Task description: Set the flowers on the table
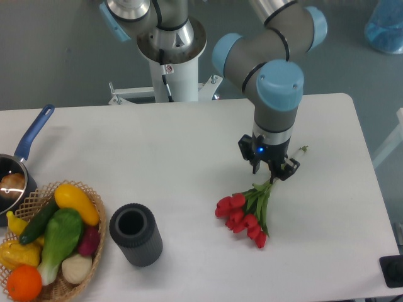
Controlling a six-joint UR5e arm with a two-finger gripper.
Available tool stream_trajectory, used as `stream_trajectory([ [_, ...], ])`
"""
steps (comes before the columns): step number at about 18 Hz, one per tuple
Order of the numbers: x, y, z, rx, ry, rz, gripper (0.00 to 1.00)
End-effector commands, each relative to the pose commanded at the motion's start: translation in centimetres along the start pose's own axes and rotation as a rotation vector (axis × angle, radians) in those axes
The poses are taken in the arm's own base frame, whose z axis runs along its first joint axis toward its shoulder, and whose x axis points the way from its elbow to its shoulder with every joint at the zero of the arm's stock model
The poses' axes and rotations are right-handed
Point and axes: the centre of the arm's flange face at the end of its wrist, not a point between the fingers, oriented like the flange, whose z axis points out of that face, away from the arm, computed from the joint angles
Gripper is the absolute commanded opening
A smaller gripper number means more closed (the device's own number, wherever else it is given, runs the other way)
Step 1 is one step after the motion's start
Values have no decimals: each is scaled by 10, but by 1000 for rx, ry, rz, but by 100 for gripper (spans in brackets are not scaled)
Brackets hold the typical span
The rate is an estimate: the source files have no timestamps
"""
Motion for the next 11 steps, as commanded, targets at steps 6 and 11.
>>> stream_trajectory([
  [6,-18,23,-5,22,-69,-36,100],
  [11,-34,50,-5,25,-95,-67,100],
])
